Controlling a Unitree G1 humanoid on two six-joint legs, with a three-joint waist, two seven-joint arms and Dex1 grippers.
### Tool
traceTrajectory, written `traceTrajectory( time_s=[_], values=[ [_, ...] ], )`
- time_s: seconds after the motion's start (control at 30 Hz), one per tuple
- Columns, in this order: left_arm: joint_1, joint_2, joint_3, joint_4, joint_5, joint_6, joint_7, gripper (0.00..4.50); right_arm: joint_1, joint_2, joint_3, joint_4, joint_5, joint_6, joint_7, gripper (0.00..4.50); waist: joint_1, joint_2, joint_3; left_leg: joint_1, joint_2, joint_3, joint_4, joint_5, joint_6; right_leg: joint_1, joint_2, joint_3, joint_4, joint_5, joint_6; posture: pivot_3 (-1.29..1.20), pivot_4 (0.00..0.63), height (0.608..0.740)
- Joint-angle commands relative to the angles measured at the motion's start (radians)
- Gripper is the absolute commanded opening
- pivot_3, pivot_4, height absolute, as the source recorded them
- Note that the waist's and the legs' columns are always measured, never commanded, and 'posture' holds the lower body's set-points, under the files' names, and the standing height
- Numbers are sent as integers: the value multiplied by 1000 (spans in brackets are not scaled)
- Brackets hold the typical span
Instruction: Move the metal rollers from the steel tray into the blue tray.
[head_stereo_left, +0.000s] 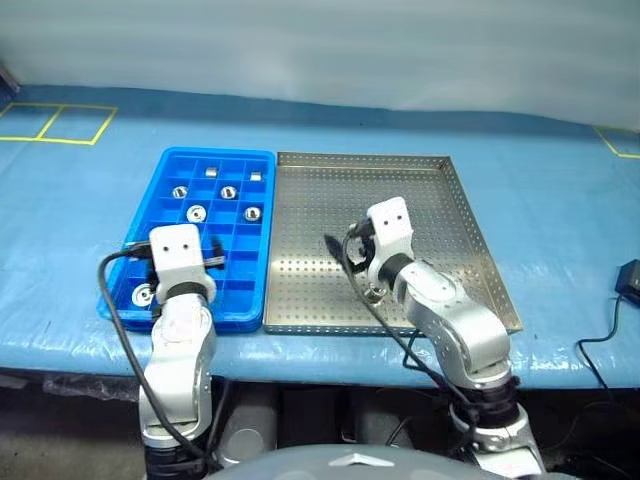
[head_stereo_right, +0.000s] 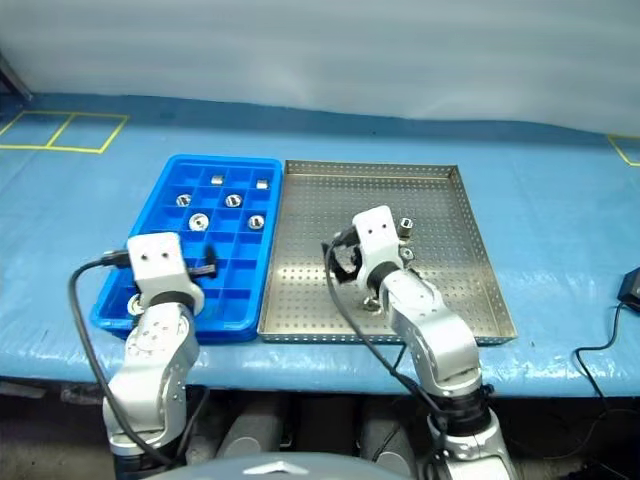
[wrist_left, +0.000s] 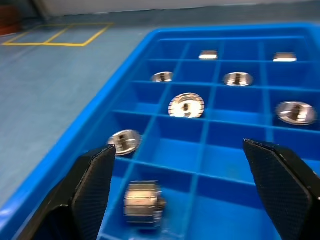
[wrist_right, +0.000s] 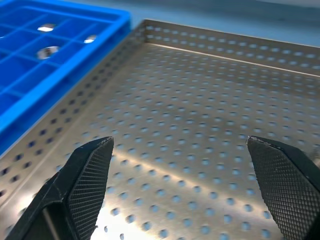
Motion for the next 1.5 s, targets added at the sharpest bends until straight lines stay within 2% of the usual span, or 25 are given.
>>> traceTrajectory(
  time_s=[0.03,0.27,0.47,0.67,0.77,0.97,1.0,1.2,1.5],
  values=[
    [-6,44,-66,-31,-95,-14,-137,4407,-72,17,-64,95,-65,-18,-96,4500,-3,0,0,0,0,0,0,0,0,0,0,0,0,0,-1,154,150,740],
    [-11,170,-168,-63,-223,-1,-321,4407,-252,84,-248,411,-52,-105,-208,4500,-28,2,1,2,0,0,-6,1,0,-1,2,1,0,2,-5,158,150,740],
    [-26,237,-200,-71,-295,12,-394,4407,-332,64,-264,650,-59,-205,-175,4500,-36,3,1,3,0,0,-10,1,-1,-1,4,2,0,3,-2,167,150,740],
    [-26,249,-210,-73,-312,15,-377,4407,-371,57,-265,792,-56,-249,-159,4500,-37,4,2,4,0,1,-10,1,-1,0,4,3,0,3,-2,172,150,740],
    [-26,251,-213,-75,-317,15,-371,4434,-382,61,-267,806,-54,-251,-156,3873,-35,4,2,4,0,1,-10,1,-1,0,4,3,0,3,-2,176,150,740],
    [-28,258,-219,-77,-322,16,-359,4434,-396,61,-260,787,-54,-241,-151,1858,-34,4,2,4,0,1,-10,1,-1,0,4,3,0,3,-2,177,150,740],
    [-27,260,-220,-78,-322,17,-357,4434,-397,60,-259,780,-54,-235,-150,1684,-34,4,2,4,0,1,-10,1,-1,0,4,3,0,3,-2,177,150,740],
    [-21,263,-220,-82,-312,7,-335,4434,-390,59,-226,696,-61,-220,-130,1688,-34,6,3,4,0,1,-10,1,-1,0,4,3,0,3,-2,181,150,740],
    [17,182,-158,-84,-253,-55,-184,4434,-386,88,-88,468,-25,-245,39,1688,-32,7,3,4,0,0,-11,1,-1,-1,4,3,0,3,-2,224,150,740]
  ],
)
